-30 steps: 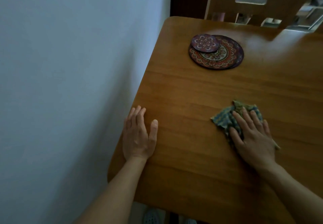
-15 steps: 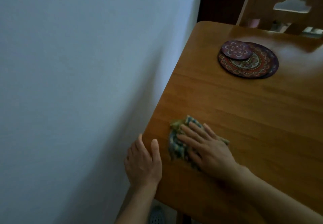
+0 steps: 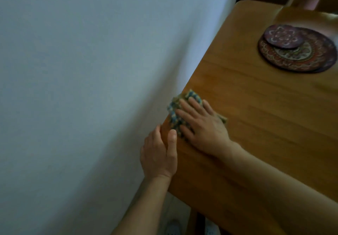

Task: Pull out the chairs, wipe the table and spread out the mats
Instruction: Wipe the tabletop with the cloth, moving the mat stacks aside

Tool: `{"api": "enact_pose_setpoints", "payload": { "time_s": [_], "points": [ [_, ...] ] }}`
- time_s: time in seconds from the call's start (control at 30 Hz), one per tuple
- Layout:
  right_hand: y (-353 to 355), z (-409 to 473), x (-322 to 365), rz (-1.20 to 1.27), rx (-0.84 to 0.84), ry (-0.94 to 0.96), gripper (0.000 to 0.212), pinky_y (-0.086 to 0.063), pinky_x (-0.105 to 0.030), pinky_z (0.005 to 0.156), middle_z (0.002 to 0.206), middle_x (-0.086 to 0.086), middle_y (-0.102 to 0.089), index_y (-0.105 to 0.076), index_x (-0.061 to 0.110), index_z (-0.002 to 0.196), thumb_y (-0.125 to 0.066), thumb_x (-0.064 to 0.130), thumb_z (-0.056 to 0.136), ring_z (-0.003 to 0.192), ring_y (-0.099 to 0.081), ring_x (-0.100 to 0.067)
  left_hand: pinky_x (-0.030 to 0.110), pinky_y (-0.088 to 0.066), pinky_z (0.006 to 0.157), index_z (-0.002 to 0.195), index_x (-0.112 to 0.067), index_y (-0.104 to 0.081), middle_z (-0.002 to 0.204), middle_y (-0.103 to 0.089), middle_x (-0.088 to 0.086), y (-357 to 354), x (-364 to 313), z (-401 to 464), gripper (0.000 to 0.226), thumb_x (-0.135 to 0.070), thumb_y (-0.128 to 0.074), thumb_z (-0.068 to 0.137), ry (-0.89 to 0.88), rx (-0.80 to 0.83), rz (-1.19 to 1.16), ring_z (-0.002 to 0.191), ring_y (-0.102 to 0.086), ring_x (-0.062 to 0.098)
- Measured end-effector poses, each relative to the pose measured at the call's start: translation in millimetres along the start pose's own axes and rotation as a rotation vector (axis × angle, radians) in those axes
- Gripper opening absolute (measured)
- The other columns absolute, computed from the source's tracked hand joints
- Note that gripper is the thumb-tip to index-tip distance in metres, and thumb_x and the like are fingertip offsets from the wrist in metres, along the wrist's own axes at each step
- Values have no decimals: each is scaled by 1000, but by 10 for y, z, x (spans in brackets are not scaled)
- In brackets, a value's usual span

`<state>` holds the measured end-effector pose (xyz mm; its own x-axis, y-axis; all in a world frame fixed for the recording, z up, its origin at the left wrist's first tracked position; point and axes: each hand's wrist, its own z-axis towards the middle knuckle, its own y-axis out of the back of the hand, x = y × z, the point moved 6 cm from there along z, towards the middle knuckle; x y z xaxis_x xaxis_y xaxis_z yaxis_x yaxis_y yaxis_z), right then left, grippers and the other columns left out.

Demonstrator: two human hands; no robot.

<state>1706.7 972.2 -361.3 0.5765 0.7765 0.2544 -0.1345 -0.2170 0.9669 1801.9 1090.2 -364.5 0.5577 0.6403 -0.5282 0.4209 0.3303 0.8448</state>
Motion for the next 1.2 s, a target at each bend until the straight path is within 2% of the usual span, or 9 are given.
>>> {"api": "enact_pose_setpoints", "payload": {
  "time_s": [0.13,0.23,0.43,0.57,0.7,0.8,0.87,1.07,1.2],
  "points": [
    [-215,-858,667,33,99,171,59,-4,-40,120,160,7,-22,-25,29,153,-35,51,99,150,-11,-16,36,-40,96,151,-25,-32,145,-51,2,19,-14,-72,91,-73,-12,76,-3,0,-111,126,-52,25],
    [-264,-1168,678,-98,108,208,59,-1,-39,118,159,7,-25,-31,30,151,-32,56,98,149,-13,-16,38,-39,100,152,-24,-30,149,-47,1,35,1,-63,84,-69,-19,81,-66,-25,-136,130,-50,25],
    [-149,-2306,12,-140,130,133,56,-5,-39,120,162,12,-15,-26,36,152,-36,53,100,150,-8,-13,50,-13,120,146,-21,-41,154,-39,1,-51,-192,-143,66,-57,-25,93,-468,35,43,143,-32,20],
    [111,-3207,-801,-58,110,-246,52,-10,-39,120,161,8,-22,-24,37,153,-25,46,102,150,-13,-13,43,-4,121,148,-28,-39,158,-32,-5,-178,-282,-213,65,-59,-22,93,-686,177,160,148,-23,16],
    [293,-4059,-1675,-9,-93,-921,61,-9,-44,121,161,-1,-23,-27,32,152,-16,53,97,150,-11,-15,39,0,122,153,-31,-26,162,-18,-8,-329,-292,-252,70,-64,-17,91,-781,256,316,151,-9,12],
    [362,-4032,-1865,-16,-216,-1383,57,-6,-47,121,162,-8,-18,-25,18,153,-21,37,100,150,-11,-25,38,2,122,154,-31,-23,163,-14,-8,-341,-280,-242,71,-64,-17,91,-771,242,340,151,-5,12],
    [355,-3662,-1804,37,-234,-1481,54,-3,-47,121,163,-11,-14,-19,13,155,-24,30,103,150,-8,-28,38,2,122,154,-30,-23,163,-15,-8,-341,-286,-238,71,-63,-17,91,-772,243,326,151,-5,11],
    [142,-1712,-832,25,-244,-908,57,2,-41,121,164,-5,-11,-17,21,155,-27,36,101,151,-4,-23,31,0,122,154,-24,-22,163,-16,-7,-275,-291,-208,73,-62,-19,93,-691,236,150,149,-8,5],
    [-67,-1093,206,77,-175,-340,54,4,-41,121,163,-2,-15,-24,22,154,-28,30,101,151,-4,-20,38,-18,120,151,-12,-33,156,-35,8,-245,-250,-143,75,-57,-27,91,-613,207,24,145,-28,19]
  ]
}}
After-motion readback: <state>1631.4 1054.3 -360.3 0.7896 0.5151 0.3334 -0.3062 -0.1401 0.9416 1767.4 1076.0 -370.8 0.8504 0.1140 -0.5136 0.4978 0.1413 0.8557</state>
